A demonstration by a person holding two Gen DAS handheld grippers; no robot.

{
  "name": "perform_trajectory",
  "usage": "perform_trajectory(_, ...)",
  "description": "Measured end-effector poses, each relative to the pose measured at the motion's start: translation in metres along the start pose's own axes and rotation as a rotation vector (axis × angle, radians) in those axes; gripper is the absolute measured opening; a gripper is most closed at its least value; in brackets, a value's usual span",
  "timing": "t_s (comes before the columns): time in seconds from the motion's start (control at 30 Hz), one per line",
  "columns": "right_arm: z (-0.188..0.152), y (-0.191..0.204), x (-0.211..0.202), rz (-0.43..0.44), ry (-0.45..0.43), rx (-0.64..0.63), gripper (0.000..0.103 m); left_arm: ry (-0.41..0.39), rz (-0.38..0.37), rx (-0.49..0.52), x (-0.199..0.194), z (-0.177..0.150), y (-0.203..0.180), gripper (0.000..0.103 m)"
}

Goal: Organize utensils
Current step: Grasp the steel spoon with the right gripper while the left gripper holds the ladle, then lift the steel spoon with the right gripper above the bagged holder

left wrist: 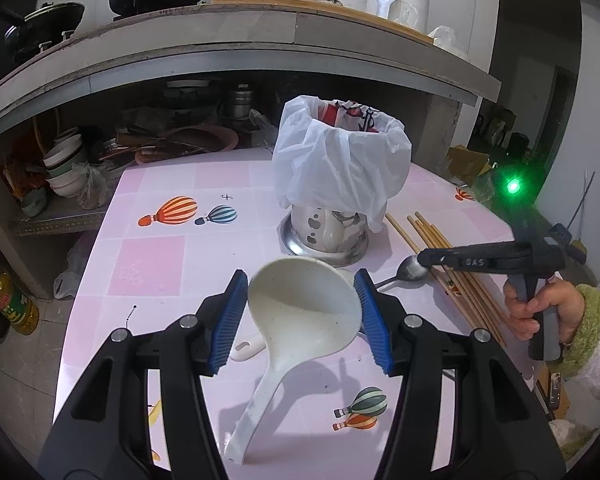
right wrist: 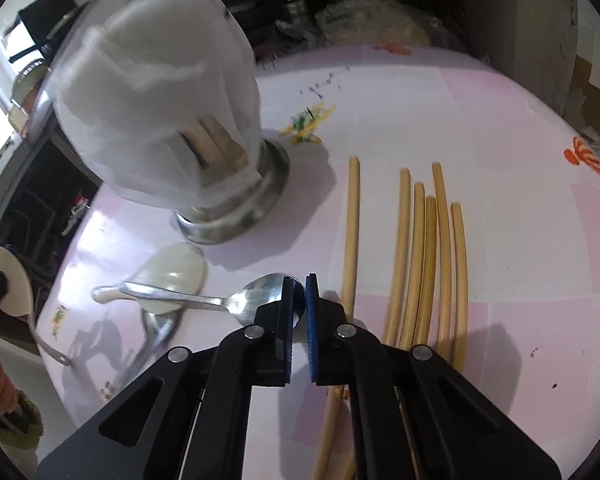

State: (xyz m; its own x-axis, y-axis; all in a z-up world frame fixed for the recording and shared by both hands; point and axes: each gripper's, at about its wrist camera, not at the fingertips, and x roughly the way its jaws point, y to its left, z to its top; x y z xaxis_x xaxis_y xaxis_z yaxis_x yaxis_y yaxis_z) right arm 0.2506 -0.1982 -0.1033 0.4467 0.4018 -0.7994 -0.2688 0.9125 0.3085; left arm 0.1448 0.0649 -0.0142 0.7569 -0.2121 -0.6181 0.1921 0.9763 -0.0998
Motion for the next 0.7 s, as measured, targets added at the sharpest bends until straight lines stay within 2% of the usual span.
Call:
perform_trajectory(0.37, 0.016, 0.036, -0.060, 0.058, -0.143, -0.110, 0.002, -0.017, 0.009, 0.015, -0.009, 0.000, -0.006, 0.052)
perform_trajectory(0.7, 0.023, 0.054, -0.078, 0.051, -0.187, -0.178, 0.002, -0.026, 0.011, 0.018, -0.015, 0.001, -0.006, 0.052)
